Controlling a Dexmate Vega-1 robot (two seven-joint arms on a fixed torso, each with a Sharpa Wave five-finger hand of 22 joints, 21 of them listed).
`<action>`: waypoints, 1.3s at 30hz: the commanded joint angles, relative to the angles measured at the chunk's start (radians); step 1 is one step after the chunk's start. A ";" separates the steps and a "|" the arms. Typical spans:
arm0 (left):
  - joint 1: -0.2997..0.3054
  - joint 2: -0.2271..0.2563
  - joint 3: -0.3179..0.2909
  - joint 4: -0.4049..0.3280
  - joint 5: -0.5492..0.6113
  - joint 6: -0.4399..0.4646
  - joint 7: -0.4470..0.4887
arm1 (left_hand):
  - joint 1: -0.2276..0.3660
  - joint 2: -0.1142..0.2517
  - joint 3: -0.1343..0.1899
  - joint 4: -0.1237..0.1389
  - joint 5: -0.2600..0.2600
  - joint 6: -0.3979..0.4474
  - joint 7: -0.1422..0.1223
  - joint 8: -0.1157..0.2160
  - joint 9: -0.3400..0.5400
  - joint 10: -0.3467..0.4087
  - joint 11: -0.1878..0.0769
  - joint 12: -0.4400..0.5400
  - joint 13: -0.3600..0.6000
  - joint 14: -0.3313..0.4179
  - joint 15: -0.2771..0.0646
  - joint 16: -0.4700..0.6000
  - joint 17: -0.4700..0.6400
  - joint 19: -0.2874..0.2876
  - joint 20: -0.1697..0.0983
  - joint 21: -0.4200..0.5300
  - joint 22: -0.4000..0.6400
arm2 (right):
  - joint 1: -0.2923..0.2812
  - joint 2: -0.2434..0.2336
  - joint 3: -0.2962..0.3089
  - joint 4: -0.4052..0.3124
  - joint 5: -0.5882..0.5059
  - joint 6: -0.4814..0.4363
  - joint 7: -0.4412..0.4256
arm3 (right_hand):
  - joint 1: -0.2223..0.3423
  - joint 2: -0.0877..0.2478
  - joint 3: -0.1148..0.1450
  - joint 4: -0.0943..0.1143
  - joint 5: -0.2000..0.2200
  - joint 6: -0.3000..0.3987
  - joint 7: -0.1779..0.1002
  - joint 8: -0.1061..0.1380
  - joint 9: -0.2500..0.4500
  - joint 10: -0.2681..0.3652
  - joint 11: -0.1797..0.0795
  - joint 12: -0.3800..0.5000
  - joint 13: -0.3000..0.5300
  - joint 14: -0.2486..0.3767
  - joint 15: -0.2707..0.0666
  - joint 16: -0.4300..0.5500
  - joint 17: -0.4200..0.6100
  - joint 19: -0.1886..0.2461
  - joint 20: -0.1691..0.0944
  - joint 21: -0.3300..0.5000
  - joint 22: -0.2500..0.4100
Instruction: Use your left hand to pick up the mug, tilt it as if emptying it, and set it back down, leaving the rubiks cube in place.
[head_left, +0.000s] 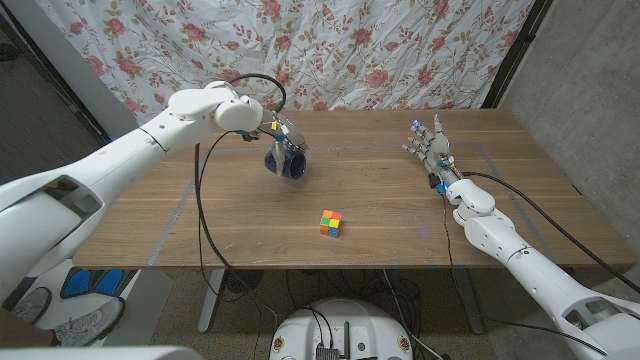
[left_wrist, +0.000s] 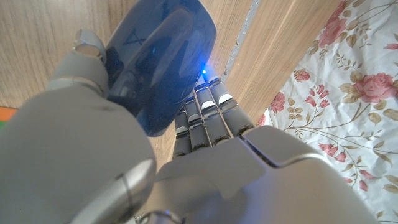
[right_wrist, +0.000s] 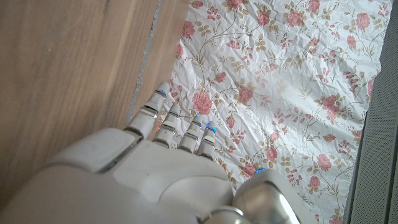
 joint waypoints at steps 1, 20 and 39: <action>0.048 0.031 -0.057 0.003 -0.117 0.034 0.055 | 0.058 0.295 0.016 0.008 0.007 0.100 -0.085 0.217 0.050 0.214 -0.198 0.075 0.219 0.049 -0.203 -0.002 0.059 0.004 -0.002 0.009 0.004 | 0.000 0.000 0.000 0.000 0.000 0.001 0.000 | 0.008 0.023 0.003 0.007 0.004 -0.002 -0.006 0.004 0.002 0.009 0.003 0.005 0.004 0.007 -0.050 0.002 0.002 0.003 0.000 0.006 0.005; 0.119 0.039 -0.115 0.052 -0.348 0.104 0.135 | 0.054 0.293 0.020 0.006 0.006 0.121 -0.082 0.226 0.043 0.214 -0.191 0.066 0.213 0.057 -0.199 -0.011 0.059 0.007 -0.003 0.013 0.004 | 0.000 0.000 0.000 0.000 0.000 0.000 0.000 | 0.009 0.023 0.003 0.007 0.004 -0.002 -0.006 0.004 0.002 0.009 0.003 0.005 0.004 0.006 -0.047 0.002 0.002 0.004 0.000 0.006 0.005; 0.216 0.061 -0.174 0.082 -0.535 0.099 0.267 | 0.058 0.286 0.021 0.004 0.004 0.127 -0.081 0.225 0.030 0.213 -0.193 0.051 0.200 0.058 -0.197 -0.018 0.063 0.007 -0.002 0.016 0.003 | -0.001 0.000 0.000 -0.001 0.000 0.000 0.000 | 0.009 0.023 0.003 0.007 0.004 -0.002 -0.006 0.004 0.002 0.009 0.002 0.005 0.004 0.007 -0.049 0.002 0.002 0.004 0.000 0.006 0.005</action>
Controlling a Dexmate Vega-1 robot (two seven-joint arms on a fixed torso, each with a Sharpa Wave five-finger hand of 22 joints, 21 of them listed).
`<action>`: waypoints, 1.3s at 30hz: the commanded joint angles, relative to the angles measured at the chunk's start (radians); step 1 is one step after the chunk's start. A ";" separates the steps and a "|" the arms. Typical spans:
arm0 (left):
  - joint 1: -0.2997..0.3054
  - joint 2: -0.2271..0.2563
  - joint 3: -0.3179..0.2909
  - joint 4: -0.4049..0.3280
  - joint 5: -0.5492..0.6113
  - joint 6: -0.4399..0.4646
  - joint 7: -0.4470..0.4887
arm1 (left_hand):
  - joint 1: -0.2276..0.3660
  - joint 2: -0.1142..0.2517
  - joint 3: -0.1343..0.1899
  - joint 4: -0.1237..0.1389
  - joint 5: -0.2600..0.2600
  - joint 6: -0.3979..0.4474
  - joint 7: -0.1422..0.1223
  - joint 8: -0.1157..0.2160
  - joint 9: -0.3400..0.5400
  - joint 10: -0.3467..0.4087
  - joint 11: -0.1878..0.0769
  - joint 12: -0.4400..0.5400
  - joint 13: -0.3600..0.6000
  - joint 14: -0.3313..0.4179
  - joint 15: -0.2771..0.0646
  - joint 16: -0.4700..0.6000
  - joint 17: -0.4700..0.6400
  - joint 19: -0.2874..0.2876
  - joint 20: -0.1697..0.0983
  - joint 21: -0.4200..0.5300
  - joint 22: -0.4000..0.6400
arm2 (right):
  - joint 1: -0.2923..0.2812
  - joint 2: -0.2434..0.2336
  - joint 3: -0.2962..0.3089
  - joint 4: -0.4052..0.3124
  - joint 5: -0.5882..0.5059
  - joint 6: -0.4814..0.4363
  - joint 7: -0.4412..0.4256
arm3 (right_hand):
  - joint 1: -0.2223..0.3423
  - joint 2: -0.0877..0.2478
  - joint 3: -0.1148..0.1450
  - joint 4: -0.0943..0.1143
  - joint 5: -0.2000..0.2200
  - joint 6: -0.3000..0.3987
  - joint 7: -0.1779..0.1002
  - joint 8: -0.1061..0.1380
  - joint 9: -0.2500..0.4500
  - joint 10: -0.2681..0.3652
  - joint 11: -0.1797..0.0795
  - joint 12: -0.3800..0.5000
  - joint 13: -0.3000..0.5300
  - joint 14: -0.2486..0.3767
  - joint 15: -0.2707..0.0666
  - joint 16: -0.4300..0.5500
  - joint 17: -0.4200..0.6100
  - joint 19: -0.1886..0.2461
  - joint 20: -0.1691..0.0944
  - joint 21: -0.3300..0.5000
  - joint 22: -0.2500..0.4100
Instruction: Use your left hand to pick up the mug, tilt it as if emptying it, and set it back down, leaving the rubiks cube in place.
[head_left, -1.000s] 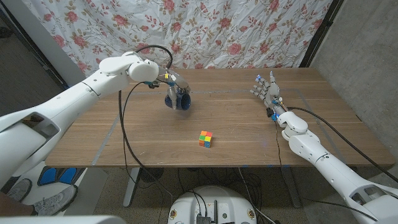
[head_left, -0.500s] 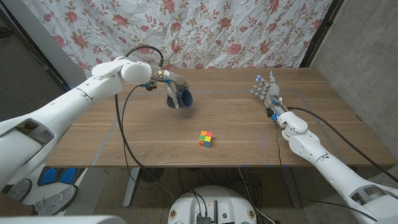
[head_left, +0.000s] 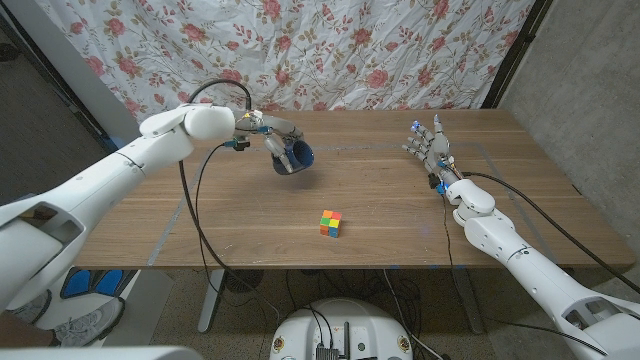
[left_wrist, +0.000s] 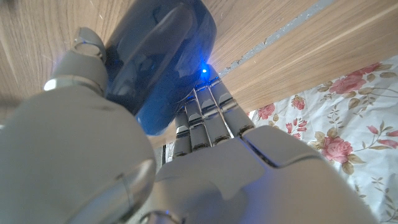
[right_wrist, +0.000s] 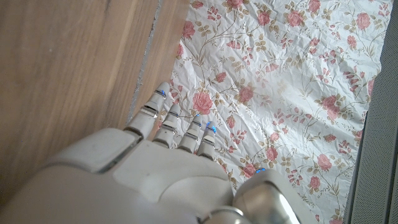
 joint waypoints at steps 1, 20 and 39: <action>0.057 0.018 -0.033 0.012 -0.104 -0.003 0.075 | 0.058 0.286 0.014 0.012 0.003 0.114 -0.094 0.224 0.030 0.203 -0.199 0.050 0.200 0.042 -0.197 0.002 0.028 0.000 0.004 0.006 0.003 | 0.000 0.000 0.000 -0.002 0.000 0.000 -0.001 | 0.009 0.023 0.003 0.007 0.004 -0.002 -0.006 0.004 0.002 0.009 0.002 0.005 0.004 0.008 -0.048 0.002 0.002 0.004 0.000 0.006 0.005; 0.199 0.027 -0.089 0.012 -0.239 0.044 0.224 | 0.047 0.276 0.018 0.013 0.001 0.096 -0.094 0.206 0.007 0.166 -0.189 0.005 0.166 0.009 -0.187 -0.029 0.021 -0.023 0.007 -0.001 0.002 | 0.000 0.000 0.000 -0.001 0.000 0.000 0.000 | 0.008 0.023 0.003 0.007 0.004 -0.002 -0.006 0.004 0.002 0.008 0.003 0.005 0.004 0.006 -0.049 0.002 0.002 0.003 0.001 0.006 0.005; 0.335 -0.018 -0.128 0.036 -0.352 0.024 0.393 | 0.037 0.270 0.018 0.014 0.000 0.103 -0.096 0.193 -0.015 0.167 -0.190 -0.011 0.154 0.006 -0.190 -0.034 0.022 -0.033 -0.001 -0.005 0.000 | 0.000 0.000 0.000 -0.001 0.000 0.000 -0.001 | 0.008 0.023 0.003 0.007 0.004 -0.001 -0.006 0.004 0.002 0.008 0.003 0.004 0.004 0.008 -0.049 0.002 0.002 0.004 0.000 0.006 0.005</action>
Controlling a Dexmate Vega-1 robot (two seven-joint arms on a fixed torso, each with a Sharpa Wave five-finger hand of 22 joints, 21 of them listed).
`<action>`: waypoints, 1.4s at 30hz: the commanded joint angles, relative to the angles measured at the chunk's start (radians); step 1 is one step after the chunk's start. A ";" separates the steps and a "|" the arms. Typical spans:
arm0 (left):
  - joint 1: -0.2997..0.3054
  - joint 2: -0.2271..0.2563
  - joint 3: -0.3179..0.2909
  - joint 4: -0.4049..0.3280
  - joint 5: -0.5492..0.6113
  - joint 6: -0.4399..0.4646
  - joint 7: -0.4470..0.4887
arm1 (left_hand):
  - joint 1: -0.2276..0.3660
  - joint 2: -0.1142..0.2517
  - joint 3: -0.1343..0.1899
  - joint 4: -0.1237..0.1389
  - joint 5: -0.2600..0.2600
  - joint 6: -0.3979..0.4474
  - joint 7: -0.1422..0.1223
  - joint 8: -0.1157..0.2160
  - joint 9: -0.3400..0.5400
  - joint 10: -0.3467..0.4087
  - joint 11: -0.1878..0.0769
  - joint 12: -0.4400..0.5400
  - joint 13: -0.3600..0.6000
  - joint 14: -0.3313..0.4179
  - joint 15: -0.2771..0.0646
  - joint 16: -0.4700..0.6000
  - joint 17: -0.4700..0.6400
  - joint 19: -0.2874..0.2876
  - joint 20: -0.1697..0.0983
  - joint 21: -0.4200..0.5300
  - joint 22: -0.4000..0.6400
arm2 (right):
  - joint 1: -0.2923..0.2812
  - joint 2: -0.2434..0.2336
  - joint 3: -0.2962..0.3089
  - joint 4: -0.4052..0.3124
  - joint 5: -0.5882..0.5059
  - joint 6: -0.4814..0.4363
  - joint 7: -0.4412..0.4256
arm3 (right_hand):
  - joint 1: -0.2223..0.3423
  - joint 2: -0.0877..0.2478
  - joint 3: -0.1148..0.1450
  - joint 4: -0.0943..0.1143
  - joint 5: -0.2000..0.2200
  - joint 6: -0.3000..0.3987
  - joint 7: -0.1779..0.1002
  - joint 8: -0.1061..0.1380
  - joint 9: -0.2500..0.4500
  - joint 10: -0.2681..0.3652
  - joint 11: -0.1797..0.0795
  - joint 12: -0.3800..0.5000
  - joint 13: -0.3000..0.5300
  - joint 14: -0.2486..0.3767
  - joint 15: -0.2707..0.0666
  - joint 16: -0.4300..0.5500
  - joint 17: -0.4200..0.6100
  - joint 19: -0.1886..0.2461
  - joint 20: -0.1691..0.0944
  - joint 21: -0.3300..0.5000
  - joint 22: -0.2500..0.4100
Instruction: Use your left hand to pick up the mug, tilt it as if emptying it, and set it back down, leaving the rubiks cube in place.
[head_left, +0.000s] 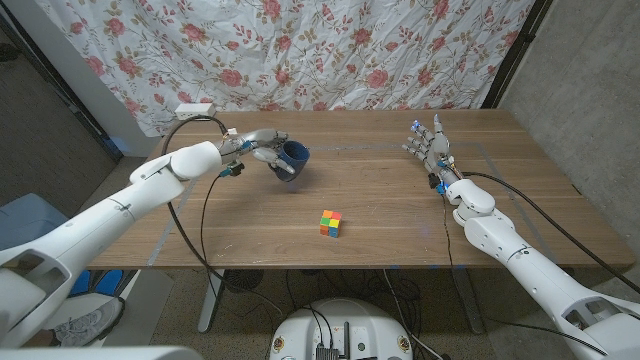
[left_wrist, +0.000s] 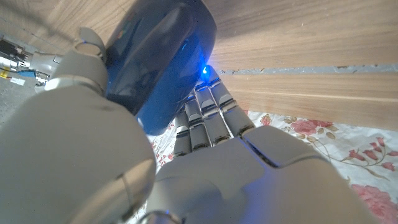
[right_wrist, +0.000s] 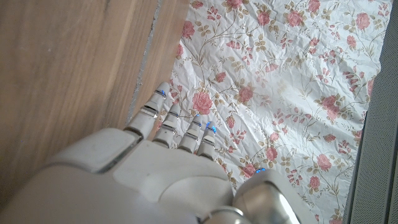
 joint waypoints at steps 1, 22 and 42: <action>0.078 -0.031 -0.020 0.013 -0.069 -0.005 0.097 | 0.037 0.268 0.018 0.014 0.006 0.103 -0.096 0.192 -0.001 0.176 -0.182 -0.010 0.153 0.014 -0.172 -0.002 0.003 -0.006 -0.002 -0.002 0.002 | 0.000 0.000 0.000 0.000 0.000 0.000 0.000 | 0.008 0.023 0.003 0.007 0.004 -0.001 -0.006 0.004 0.002 0.008 0.003 0.005 0.004 0.007 -0.049 0.002 0.002 0.004 0.000 0.006 0.005; 0.150 -0.102 -0.014 0.020 -0.080 0.002 0.241 | 0.009 0.263 0.017 0.021 0.005 0.117 -0.110 0.178 -0.029 0.173 -0.191 -0.032 0.138 0.001 -0.174 -0.016 -0.001 -0.042 -0.014 -0.017 0.001 | 0.000 0.000 0.000 0.000 0.000 0.000 0.000 | 0.008 0.023 0.003 0.007 0.004 -0.001 -0.006 0.004 0.002 0.008 0.002 0.005 0.004 0.008 -0.048 0.002 0.002 0.004 0.000 0.006 0.005; 0.171 -0.175 -0.001 0.117 -0.123 -0.107 0.286 | -0.018 0.267 0.030 0.022 0.005 0.111 -0.124 0.153 -0.061 0.149 -0.203 -0.069 0.121 -0.047 -0.164 -0.049 -0.014 -0.125 -0.019 -0.054 -0.002 | 0.000 0.000 0.000 0.001 0.000 0.000 0.000 | 0.008 0.022 0.003 0.007 0.004 -0.001 -0.006 0.004 0.002 0.009 0.002 0.005 0.004 0.007 -0.048 0.002 0.002 0.003 0.000 0.006 0.005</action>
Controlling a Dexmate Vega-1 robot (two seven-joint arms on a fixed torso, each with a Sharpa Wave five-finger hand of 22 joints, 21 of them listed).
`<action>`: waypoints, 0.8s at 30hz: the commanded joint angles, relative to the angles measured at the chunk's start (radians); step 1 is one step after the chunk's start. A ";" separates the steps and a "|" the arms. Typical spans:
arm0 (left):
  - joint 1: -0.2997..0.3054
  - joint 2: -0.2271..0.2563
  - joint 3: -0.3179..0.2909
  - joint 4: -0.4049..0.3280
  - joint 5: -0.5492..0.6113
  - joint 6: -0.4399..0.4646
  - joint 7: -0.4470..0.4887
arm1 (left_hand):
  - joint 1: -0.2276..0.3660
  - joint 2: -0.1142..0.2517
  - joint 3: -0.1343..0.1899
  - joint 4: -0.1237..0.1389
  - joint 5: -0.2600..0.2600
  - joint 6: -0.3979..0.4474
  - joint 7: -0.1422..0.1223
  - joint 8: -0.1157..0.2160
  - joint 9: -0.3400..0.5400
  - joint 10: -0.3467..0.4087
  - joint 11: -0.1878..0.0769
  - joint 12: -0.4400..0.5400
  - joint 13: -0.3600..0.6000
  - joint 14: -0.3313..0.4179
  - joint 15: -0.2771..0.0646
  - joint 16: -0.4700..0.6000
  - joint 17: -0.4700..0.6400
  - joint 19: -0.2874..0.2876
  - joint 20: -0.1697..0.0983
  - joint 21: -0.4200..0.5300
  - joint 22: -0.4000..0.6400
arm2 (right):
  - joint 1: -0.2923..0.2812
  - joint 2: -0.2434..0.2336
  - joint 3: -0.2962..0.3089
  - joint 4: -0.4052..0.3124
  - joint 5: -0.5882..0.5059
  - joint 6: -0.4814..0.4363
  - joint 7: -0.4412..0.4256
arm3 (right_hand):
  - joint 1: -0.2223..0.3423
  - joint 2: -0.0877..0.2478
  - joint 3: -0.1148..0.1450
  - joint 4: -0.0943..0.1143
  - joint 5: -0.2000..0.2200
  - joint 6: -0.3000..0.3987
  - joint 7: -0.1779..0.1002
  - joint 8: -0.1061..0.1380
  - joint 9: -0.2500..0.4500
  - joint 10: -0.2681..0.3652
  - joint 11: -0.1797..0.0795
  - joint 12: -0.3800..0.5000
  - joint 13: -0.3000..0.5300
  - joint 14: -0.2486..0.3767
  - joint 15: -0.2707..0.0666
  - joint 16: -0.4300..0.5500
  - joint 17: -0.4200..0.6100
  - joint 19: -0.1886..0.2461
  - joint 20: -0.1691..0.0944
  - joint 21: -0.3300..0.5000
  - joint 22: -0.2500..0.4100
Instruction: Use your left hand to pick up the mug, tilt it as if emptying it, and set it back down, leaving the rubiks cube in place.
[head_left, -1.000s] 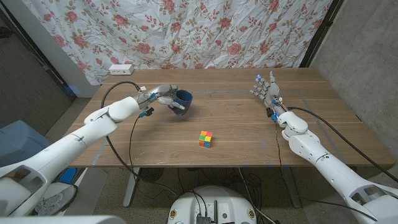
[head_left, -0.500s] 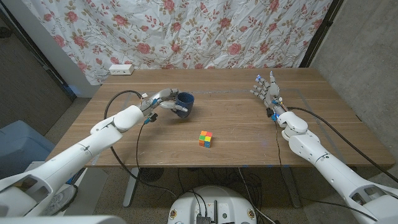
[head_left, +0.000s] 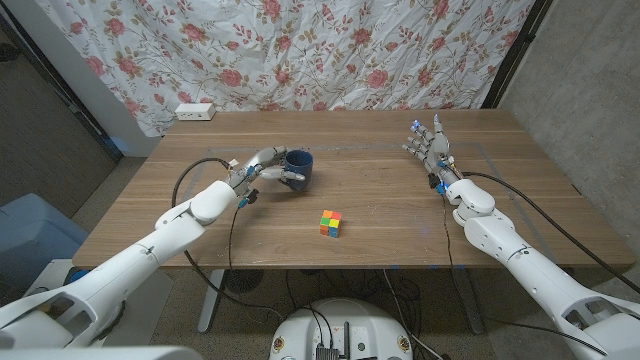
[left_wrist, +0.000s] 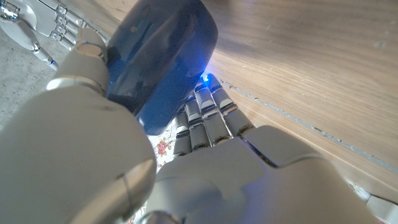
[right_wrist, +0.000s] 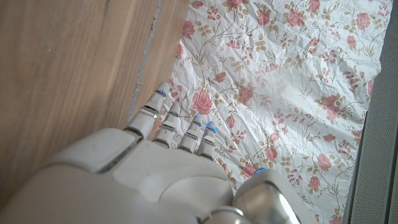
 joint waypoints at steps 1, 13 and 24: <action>0.014 -0.038 0.016 0.044 -0.020 -0.046 0.019 | -0.019 0.266 0.031 0.021 0.005 0.113 -0.122 0.152 -0.004 0.164 -0.184 -0.014 0.089 -0.013 -0.147 -0.010 -0.005 -0.020 -0.018 -0.008 0.002 | 0.000 0.000 0.000 0.000 0.000 0.000 0.000 | 0.008 0.022 0.003 0.007 0.004 -0.001 -0.006 0.004 0.002 0.009 0.002 0.005 0.004 0.007 -0.049 0.002 0.002 0.003 0.000 0.006 0.005; 0.021 -0.061 0.027 0.060 -0.031 -0.053 0.021 | -0.030 0.267 0.032 0.020 0.003 0.098 -0.148 0.136 -0.017 0.138 -0.197 -0.043 0.076 -0.053 -0.151 -0.024 -0.006 -0.055 -0.028 -0.026 0.000 | 0.000 0.000 0.000 0.000 0.000 0.000 0.000 | 0.008 0.022 0.003 0.007 0.004 -0.002 -0.006 0.004 0.002 0.008 0.002 0.005 0.004 0.006 -0.050 0.002 0.002 0.004 0.000 0.006 0.005; 0.022 -0.074 0.040 0.081 -0.033 -0.055 0.019 | -0.033 0.267 0.033 0.016 0.003 0.103 -0.159 0.129 -0.027 0.120 -0.203 -0.061 0.072 -0.079 -0.154 -0.032 -0.006 -0.080 -0.036 -0.039 0.000 | 0.000 0.000 0.000 0.000 0.000 0.000 0.000 | 0.008 0.022 0.003 0.007 0.004 -0.001 -0.006 0.004 0.002 0.007 0.002 0.004 0.004 0.007 -0.050 0.002 0.002 0.003 0.000 0.006 0.005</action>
